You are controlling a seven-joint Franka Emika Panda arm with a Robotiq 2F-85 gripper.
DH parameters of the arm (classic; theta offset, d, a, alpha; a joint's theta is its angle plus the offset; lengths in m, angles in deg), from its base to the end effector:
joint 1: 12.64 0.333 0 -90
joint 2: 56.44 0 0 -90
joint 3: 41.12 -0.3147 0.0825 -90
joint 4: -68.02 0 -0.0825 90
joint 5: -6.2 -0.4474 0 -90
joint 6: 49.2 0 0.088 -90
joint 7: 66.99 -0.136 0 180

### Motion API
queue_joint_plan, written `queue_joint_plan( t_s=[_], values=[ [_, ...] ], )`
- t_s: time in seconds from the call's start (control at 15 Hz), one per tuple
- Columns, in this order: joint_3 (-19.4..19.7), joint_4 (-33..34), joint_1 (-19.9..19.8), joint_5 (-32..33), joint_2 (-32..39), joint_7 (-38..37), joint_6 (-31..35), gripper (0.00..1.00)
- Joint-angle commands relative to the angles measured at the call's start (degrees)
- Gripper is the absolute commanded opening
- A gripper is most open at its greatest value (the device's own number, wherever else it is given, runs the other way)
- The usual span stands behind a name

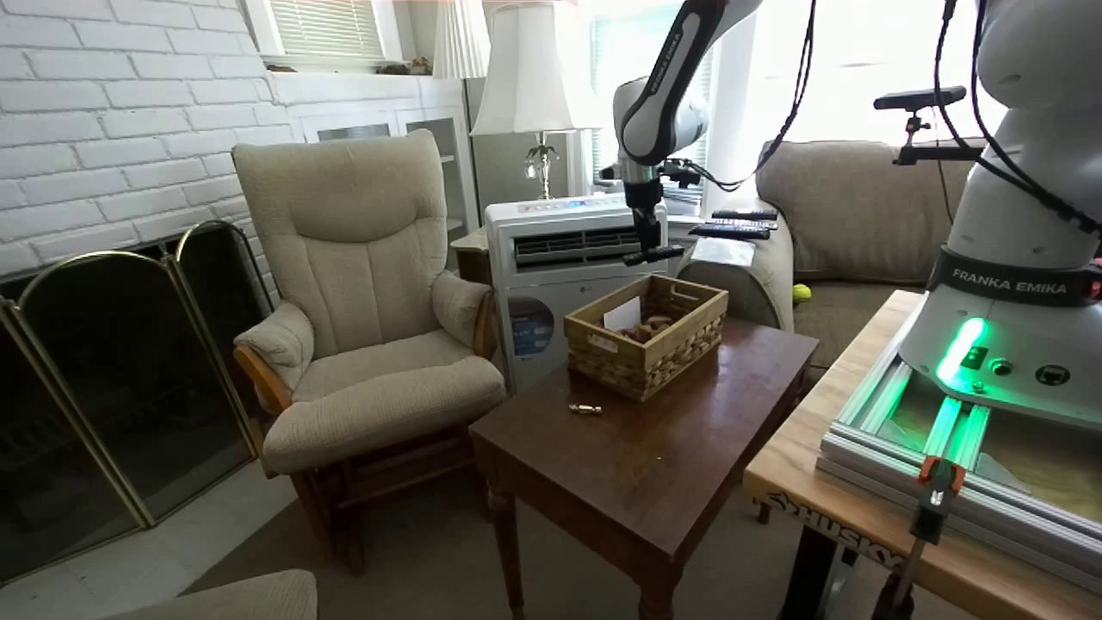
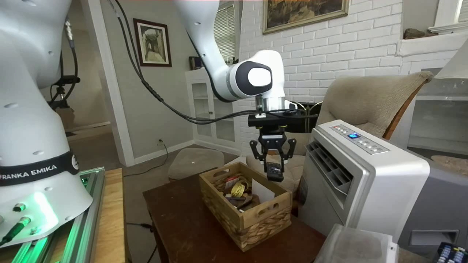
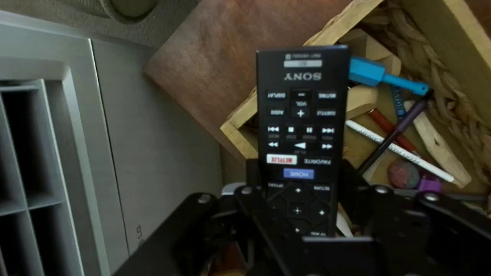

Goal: Turn the basket to the left, then turn on the air cooler, and finally put one remote in the basket

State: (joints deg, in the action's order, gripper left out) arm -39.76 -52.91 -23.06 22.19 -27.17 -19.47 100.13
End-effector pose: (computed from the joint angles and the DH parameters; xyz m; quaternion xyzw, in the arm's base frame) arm 0.5929 -0.1230 0.0826 0.9046 0.4194 -0.0445 0.0619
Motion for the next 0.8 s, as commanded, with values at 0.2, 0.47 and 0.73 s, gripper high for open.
queue_joint_plan(
  t_s=[0.2,0.47,0.73],
  values=[
    [-0.8,-7.1,-0.6,6.0,-2.1,10.1,11.4,0.26],
    [-2.2,-9.4,-1.0,5.1,-2.1,16.1,12.4,0.26],
    [-2.7,-11.4,-0.7,5.2,-1.9,20.5,13.7,0.26]
  ],
)
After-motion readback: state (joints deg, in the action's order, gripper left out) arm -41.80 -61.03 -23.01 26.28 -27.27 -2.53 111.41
